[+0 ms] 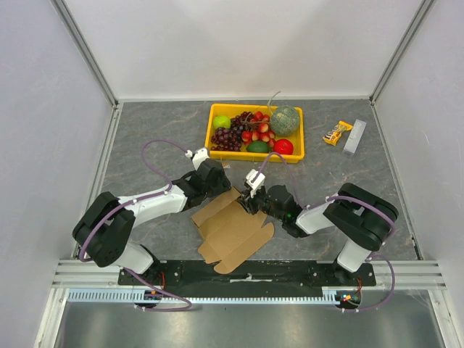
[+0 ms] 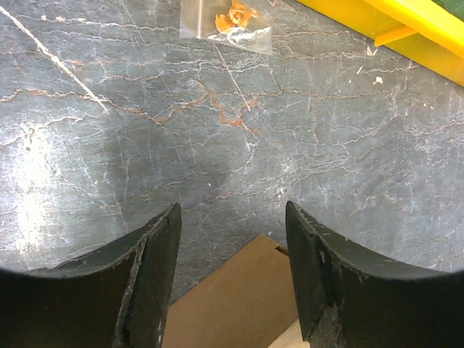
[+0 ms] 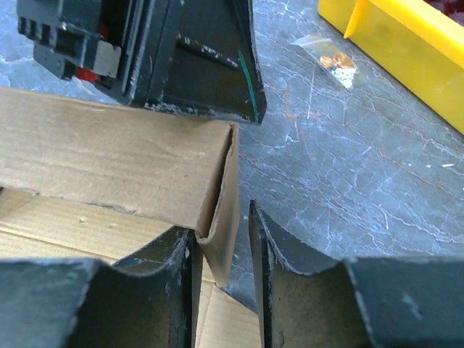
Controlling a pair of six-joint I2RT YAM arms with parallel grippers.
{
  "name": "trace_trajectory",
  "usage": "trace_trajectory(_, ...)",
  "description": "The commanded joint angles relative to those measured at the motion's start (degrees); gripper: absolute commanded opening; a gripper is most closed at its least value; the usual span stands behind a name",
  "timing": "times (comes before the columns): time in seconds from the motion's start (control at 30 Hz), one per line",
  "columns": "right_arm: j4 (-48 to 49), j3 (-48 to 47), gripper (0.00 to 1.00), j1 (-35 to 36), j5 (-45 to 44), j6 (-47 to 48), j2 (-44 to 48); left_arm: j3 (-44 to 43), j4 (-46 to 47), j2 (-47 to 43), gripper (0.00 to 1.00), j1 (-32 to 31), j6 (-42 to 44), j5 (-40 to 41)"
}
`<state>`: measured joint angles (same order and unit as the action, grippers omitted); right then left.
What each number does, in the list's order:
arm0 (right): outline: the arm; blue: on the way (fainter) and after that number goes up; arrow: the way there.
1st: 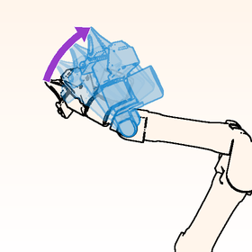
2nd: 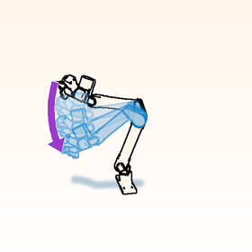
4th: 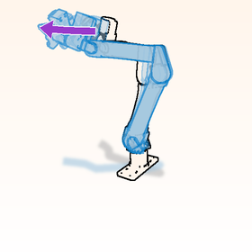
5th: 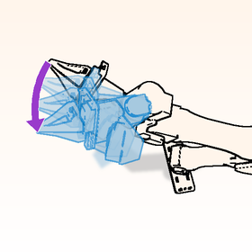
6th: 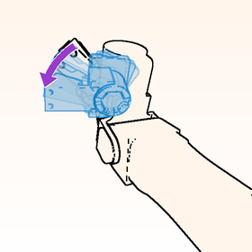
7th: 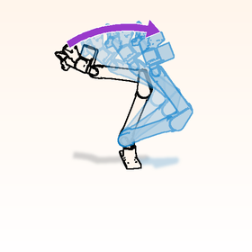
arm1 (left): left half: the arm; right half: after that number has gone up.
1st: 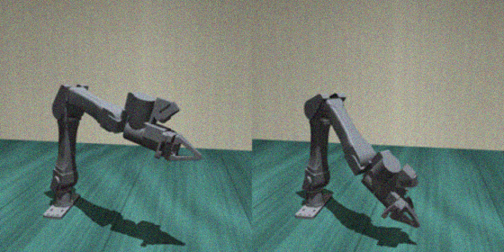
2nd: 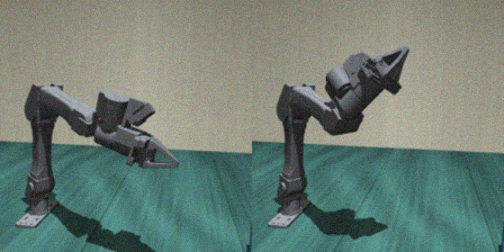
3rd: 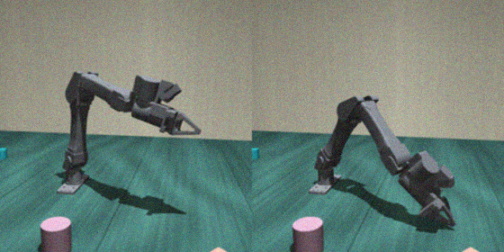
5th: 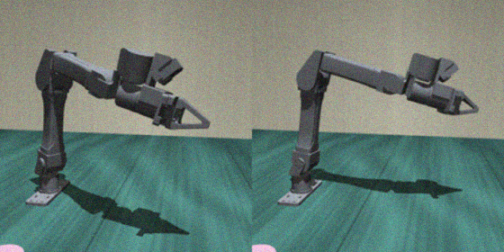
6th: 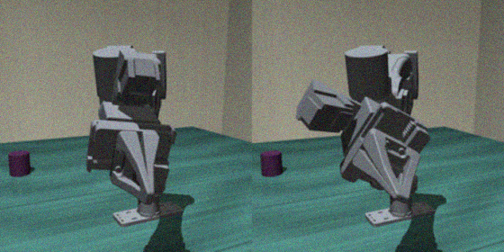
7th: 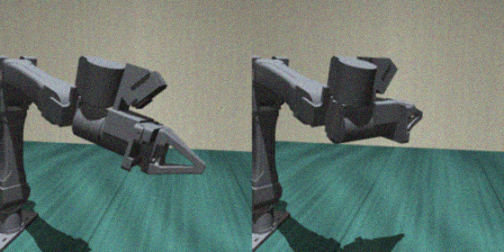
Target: Fold the paper box
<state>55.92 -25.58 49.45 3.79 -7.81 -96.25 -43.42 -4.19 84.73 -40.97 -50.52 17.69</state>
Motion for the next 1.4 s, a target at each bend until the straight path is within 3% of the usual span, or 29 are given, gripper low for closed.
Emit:
trace_trajectory(0.0,6.56,1.24,0.37,0.91,-6.07,-0.54,-1.4,0.09,0.58,-1.5,0.65,-0.25,-0.19,0.5)
trace_trajectory(0.5,16.67,2.82,0.33,1.79,-12.05,-0.54,-6.93,0.18,0.58,-1.06,0.63,-0.25,-0.37,-0.12)
trace_trajectory(0.83,17.47,0.89,0.29,1.96,-14.07,0.52,-8.87,0.7,0.67,-1.15,0.62,-0.34,-0.28,-0.29)
trace_trajectory(1.37,18.43,-0.69,0.1,2.05,-14.43,1.13,-10.1,0.88,1.64,-0.79,0.62,-0.34,-0.28,-0.73)
